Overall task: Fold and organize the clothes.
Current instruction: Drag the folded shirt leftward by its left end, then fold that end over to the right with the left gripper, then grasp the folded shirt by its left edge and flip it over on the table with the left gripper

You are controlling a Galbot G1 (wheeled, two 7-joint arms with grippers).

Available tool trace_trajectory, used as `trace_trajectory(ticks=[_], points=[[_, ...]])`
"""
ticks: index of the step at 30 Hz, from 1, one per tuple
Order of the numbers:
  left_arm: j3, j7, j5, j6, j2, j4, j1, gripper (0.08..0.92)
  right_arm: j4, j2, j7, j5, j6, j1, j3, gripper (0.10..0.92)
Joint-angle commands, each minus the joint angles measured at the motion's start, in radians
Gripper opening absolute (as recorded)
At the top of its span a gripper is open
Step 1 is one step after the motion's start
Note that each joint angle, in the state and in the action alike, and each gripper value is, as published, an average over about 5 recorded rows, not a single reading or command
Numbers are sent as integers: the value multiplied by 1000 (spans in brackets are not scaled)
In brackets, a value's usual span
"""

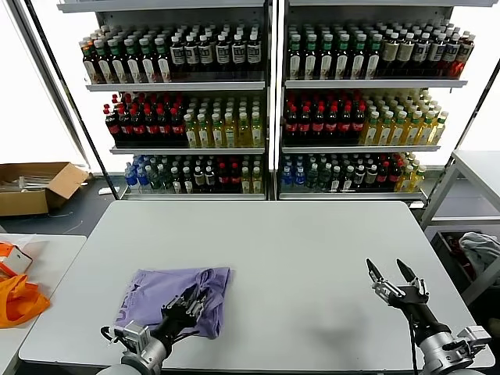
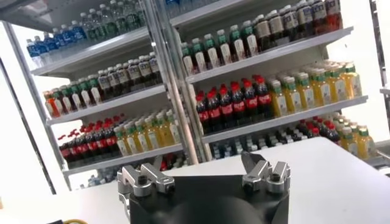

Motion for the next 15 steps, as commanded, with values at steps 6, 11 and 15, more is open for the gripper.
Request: trace_trajectory(ticks=[6, 11, 15], points=[[-487, 73, -172, 148, 134, 26, 93, 624, -3, -15, -4, 0, 4, -4, -7, 823], [-491, 54, -177, 243, 130, 151, 92, 767, -10, -9, -4, -5, 6, 2, -24, 823], [-432, 51, -145, 262, 70, 149, 82, 816, -18, 7, -2, -12, 8, -3, -30, 823]])
